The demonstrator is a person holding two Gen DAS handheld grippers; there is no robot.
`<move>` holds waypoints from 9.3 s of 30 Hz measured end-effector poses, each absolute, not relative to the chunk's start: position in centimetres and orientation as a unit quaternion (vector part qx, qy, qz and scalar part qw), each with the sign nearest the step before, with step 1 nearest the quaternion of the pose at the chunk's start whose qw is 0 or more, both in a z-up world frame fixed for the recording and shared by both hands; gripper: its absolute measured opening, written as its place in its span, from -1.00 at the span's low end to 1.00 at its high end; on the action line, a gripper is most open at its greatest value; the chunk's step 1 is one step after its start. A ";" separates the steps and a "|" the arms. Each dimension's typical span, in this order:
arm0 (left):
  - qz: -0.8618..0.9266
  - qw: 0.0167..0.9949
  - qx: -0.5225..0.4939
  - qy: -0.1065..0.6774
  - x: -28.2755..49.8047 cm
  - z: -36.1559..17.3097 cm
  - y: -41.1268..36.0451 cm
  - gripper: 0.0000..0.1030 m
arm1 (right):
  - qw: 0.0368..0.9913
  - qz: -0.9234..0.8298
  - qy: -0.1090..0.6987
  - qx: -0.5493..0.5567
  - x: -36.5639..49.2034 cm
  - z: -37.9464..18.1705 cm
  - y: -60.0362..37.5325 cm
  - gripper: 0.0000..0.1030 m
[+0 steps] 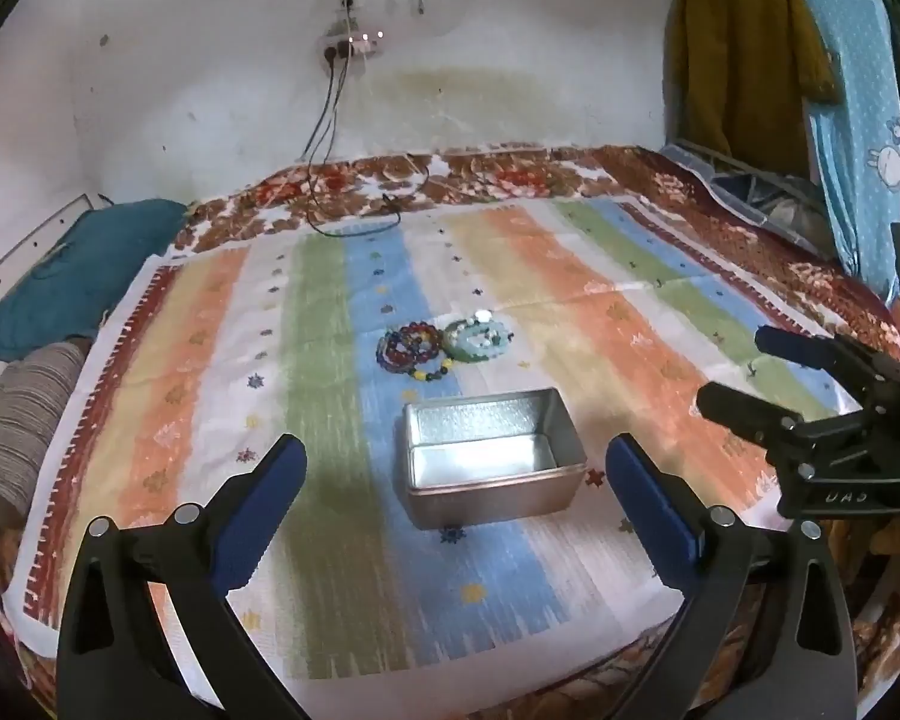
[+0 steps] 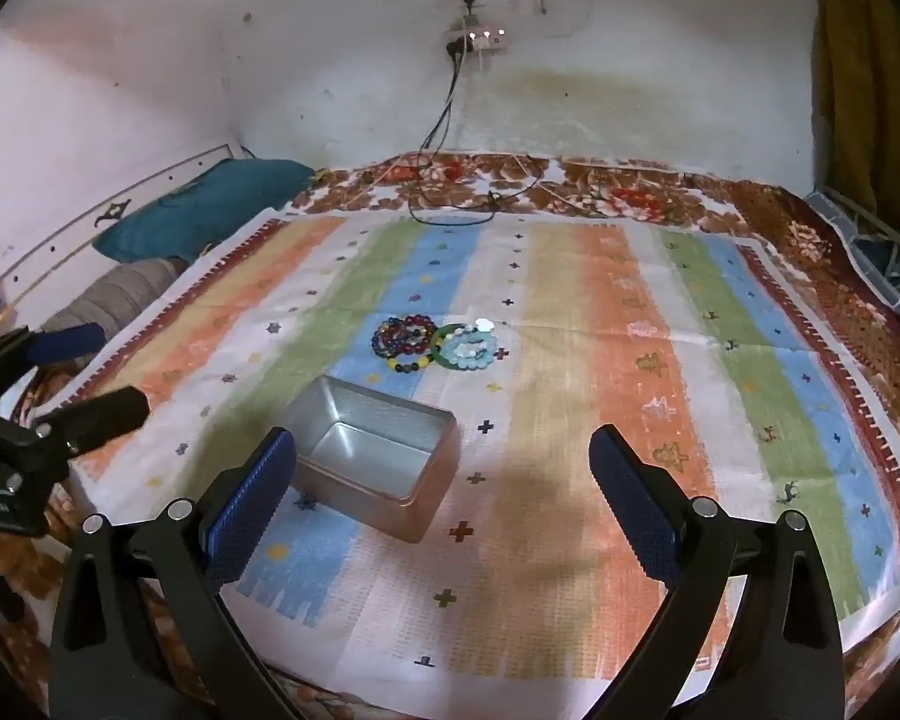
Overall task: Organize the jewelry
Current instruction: 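Move both tools forward toward the bracelet pile beside the silver tin, then lower both open tools over the bracelet pile, then grasp the multicolour bead bracelet with left tool while right tool grasps pale blue bracelet, then carry both held bracelets up and over to the silver tin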
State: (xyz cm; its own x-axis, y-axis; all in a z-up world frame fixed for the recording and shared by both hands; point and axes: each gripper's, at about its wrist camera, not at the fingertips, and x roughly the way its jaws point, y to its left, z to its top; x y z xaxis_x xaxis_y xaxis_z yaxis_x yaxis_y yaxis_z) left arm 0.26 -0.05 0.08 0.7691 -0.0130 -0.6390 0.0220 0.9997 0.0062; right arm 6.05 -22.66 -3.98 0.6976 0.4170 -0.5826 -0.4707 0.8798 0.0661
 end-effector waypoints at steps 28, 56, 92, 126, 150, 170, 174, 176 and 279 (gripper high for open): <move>0.018 0.934 -0.025 0.355 0.9 -0.4 1.2 0.89 | 0.919 0.227 0.319 -0.040 6.6 -4.5 -23.0 0.92; 0.040 0.928 -0.024 0.369 2.6 -0.6 1.7 0.89 | 0.916 0.220 0.333 -0.040 8.7 -4.6 -22.2 0.92; 0.071 0.916 -0.015 0.395 10.9 -1.2 2.9 0.89 | 0.900 0.229 0.370 -0.040 16.1 -4.4 -19.6 0.92; 0.097 0.873 -0.084 0.471 19.1 -7.0 8.4 0.89 | 0.863 0.196 0.466 -0.009 24.5 -8.7 -17.8 0.92; 0.094 0.841 -0.146 0.512 23.4 -11.6 11.1 0.89 | 0.847 0.179 0.500 -0.019 28.9 -12.3 -16.5 0.92; 0.097 0.822 -0.151 0.541 27.1 -15.0 12.0 0.89 | 0.836 0.175 0.519 -0.012 32.0 -15.0 -15.5 0.92; 0.099 0.816 -0.162 0.546 27.7 -15.7 12.3 0.89 | 0.836 0.175 0.520 -0.018 32.4 -15.3 -15.2 0.92; 0.101 0.815 -0.169 0.546 28.0 -16.0 12.6 0.89 | 0.835 0.174 0.522 -0.020 32.7 -15.5 -15.0 0.92; 0.031 0.889 -0.042 0.454 21.4 -5.4 5.1 -0.82 | 0.860 0.193 0.469 -0.059 25.7 -9.1 -16.8 -0.77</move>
State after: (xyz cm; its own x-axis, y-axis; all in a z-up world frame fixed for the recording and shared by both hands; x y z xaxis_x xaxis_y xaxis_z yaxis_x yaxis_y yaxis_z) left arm 21.43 5.09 -5.42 0.5858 0.0165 -0.8103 -0.0923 0.9946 -0.0465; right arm 25.67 -16.79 -9.12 0.4862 0.2771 -0.8287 -0.3879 0.9183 0.0795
